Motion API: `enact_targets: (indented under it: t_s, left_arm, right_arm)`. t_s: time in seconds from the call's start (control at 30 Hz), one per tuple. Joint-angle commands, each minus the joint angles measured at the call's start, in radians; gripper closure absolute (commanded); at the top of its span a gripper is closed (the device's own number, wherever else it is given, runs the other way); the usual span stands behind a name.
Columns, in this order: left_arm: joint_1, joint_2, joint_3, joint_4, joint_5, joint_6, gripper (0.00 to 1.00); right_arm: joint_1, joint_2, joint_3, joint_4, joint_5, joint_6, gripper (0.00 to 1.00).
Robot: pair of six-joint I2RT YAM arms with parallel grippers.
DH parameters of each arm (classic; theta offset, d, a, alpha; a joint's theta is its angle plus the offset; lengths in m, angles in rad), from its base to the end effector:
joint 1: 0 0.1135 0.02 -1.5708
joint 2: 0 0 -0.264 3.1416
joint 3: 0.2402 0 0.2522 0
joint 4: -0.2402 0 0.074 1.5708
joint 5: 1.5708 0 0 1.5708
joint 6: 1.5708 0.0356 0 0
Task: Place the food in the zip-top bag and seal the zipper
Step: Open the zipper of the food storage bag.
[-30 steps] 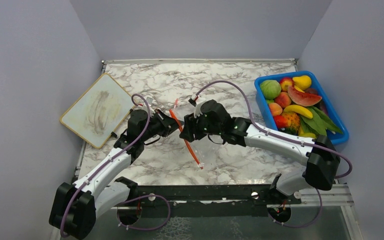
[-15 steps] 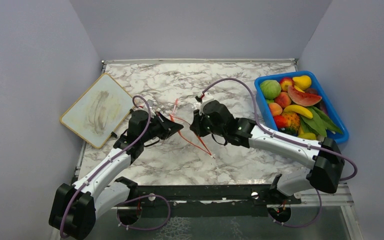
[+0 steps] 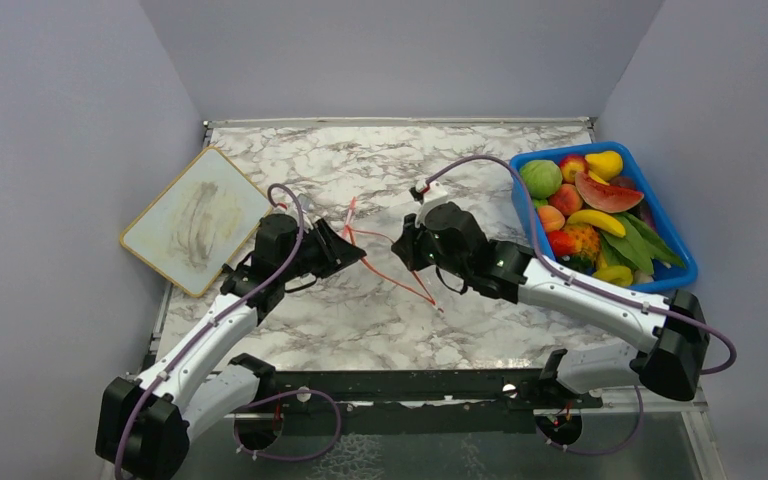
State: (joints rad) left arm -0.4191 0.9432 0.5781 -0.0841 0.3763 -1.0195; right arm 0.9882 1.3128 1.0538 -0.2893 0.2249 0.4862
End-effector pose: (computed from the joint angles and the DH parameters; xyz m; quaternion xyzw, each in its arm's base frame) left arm 0.1881 -0.0981 0.2493 -0.1510 0.8241 -0.4634 0.2887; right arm 0.1704 0.2441 0.3074 -0.1621 0.8531 0.2544 0.4257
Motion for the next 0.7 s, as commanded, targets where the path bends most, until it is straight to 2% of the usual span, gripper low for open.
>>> enact_targets:
  t_s: [0.0, 0.1, 0.2, 0.4, 0.67]
  left_arm:
    - [-0.003, -0.049, 0.063, -0.032, -0.005, 0.074, 0.54]
    - [-0.003, -0.078, 0.026, 0.135, 0.079, 0.001, 0.45]
    - [-0.003, -0.091, -0.019, 0.248, 0.106, -0.071, 0.4]
    - [-0.004, -0.052, -0.032, 0.284, 0.106, -0.091, 0.36]
    - [-0.01, 0.002, -0.038, 0.308, 0.081, -0.065, 0.35]
  right_arm:
    - [0.002, -0.073, -0.034, 0.094, -0.01, 0.074, 0.99]
    - [0.002, -0.082, -0.056, 0.153, -0.022, 0.129, 0.99]
    - [0.002, -0.083, -0.066, 0.202, -0.009, 0.171, 0.99]
    - [0.003, -0.073, -0.082, 0.28, 0.018, 0.23, 0.99]
    - [0.002, -0.032, -0.077, 0.291, 0.026, 0.264, 0.99]
